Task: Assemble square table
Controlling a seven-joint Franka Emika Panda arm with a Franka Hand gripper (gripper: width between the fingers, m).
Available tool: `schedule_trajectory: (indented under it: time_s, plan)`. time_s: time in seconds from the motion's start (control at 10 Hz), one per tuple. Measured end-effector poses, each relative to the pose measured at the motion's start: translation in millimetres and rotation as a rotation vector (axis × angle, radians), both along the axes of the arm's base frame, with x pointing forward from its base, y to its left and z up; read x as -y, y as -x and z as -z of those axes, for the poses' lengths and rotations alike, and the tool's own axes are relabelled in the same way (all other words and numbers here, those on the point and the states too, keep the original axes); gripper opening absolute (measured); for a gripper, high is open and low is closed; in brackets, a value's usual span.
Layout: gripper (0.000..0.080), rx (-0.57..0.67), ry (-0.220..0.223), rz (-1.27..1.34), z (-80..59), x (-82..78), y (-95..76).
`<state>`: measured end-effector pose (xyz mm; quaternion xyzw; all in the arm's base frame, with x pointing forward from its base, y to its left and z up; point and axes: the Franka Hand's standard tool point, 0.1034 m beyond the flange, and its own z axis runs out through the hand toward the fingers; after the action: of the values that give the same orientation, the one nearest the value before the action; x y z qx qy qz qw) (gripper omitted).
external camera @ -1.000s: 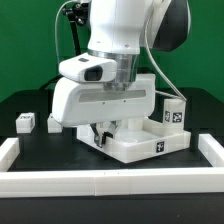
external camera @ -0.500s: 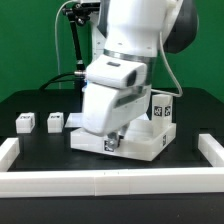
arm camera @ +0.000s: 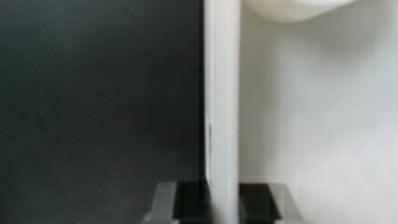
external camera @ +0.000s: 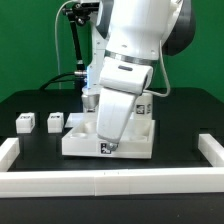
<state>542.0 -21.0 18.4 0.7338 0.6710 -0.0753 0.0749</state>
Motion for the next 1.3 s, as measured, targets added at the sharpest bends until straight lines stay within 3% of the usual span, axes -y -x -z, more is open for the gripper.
schedule_trajectory:
  time_s: [0.2,0.6,1.3]
  plan:
    - [0.0063,-0.009,-0.006,-0.001,1.4,-22.6,-8.2]
    - [0.0063,-0.027,-0.004,0.010,-0.3,-53.8,-44.8]
    - [0.0063,-0.041,-0.009,-0.041,2.3,-49.5,-43.8]
